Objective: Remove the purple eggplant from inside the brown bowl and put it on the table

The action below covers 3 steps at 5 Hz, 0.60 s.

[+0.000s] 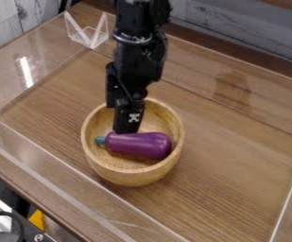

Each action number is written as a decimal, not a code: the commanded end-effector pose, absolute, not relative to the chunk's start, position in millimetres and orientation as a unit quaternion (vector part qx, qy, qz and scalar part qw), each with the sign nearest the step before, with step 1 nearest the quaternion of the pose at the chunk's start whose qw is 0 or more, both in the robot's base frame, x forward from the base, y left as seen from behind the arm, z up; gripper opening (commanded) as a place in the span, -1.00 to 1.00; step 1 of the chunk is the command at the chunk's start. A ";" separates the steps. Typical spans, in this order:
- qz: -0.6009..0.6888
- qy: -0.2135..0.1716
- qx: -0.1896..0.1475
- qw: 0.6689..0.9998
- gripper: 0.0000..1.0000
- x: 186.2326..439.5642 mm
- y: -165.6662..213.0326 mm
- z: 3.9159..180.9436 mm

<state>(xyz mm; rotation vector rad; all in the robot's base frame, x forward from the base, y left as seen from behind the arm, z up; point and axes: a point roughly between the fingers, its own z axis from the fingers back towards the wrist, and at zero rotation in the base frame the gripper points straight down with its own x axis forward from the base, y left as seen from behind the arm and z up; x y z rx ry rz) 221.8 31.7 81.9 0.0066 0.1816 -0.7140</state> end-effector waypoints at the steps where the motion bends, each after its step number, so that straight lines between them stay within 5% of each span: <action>1: -0.360 0.062 0.021 0.931 1.00 223.2 37.0 84.9; 3: -0.377 0.051 0.031 0.924 1.00 224.3 38.4 70.7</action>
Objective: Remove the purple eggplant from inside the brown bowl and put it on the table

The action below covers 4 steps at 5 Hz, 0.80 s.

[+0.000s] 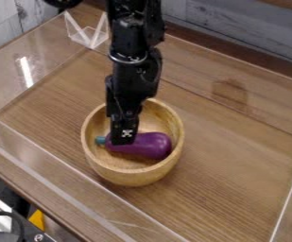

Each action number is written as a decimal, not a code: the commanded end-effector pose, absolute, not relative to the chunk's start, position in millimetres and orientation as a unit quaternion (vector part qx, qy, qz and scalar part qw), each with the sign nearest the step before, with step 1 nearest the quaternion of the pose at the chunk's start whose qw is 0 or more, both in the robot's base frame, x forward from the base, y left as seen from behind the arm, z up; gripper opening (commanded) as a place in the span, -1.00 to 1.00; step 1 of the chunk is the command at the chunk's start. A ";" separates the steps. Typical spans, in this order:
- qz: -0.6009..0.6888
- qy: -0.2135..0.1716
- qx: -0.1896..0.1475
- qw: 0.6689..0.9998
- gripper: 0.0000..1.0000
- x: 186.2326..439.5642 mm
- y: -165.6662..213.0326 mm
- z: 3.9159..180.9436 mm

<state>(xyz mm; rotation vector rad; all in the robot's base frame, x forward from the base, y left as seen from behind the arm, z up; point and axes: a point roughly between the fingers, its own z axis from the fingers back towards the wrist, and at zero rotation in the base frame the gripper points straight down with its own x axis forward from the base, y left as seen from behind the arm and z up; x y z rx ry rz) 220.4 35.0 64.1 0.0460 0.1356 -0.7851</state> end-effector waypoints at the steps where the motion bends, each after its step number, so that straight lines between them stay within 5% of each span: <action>1: -0.383 0.044 0.034 0.922 1.00 225.4 38.7 64.8; 4: -0.388 0.022 0.044 0.921 1.00 231.1 37.4 50.2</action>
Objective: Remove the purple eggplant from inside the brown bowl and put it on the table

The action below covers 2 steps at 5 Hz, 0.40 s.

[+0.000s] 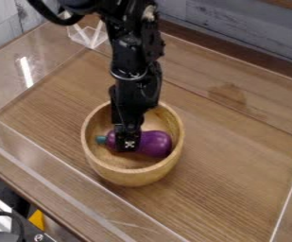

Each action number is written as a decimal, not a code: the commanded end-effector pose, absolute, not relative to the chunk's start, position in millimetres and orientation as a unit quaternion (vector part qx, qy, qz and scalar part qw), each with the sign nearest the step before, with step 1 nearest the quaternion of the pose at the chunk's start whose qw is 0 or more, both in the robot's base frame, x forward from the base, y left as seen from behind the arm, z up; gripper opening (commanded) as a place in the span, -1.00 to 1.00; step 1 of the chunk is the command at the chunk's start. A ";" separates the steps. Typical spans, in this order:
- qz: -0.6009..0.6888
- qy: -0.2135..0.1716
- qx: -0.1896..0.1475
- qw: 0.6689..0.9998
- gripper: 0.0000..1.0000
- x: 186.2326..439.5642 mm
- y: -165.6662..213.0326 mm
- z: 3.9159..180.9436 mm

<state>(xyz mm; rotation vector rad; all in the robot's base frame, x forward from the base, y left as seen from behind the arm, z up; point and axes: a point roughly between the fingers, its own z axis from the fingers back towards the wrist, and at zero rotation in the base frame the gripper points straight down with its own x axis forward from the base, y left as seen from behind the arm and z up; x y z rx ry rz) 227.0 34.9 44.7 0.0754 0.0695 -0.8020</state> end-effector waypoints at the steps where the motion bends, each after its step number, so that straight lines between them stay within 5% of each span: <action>1: -0.388 0.013 0.048 0.920 1.00 232.6 36.7 46.5; 2: -0.389 0.005 0.054 0.920 1.00 232.7 35.3 45.1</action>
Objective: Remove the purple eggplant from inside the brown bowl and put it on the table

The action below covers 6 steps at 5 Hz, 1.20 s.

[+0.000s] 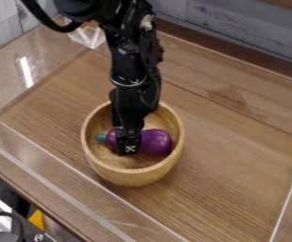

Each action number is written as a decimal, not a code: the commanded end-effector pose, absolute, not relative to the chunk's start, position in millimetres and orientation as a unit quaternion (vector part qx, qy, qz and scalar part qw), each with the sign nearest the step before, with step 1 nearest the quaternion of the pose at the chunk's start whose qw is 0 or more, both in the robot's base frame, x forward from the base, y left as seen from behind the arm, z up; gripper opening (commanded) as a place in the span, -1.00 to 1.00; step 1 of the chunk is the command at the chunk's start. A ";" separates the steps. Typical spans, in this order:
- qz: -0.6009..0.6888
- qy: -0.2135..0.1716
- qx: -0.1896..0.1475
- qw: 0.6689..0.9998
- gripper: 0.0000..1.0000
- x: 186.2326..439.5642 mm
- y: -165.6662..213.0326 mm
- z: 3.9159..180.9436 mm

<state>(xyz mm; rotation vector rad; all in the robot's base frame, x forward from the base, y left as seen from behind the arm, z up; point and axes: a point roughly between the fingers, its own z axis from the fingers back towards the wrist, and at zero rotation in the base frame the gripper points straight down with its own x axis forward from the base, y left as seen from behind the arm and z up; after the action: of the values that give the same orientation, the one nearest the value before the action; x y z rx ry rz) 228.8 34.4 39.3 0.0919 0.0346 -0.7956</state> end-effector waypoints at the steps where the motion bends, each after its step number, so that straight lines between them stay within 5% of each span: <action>1: -0.392 -0.004 0.058 0.918 1.00 232.4 33.9 45.3; 2: -0.392 -0.011 0.059 0.918 -1.00 232.4 33.5 46.5; 6: -0.389 -0.017 0.057 0.919 -1.00 232.8 30.0 75.4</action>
<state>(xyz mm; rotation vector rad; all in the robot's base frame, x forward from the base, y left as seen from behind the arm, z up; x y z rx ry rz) 223.5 31.2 63.1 0.0909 0.0171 -0.7940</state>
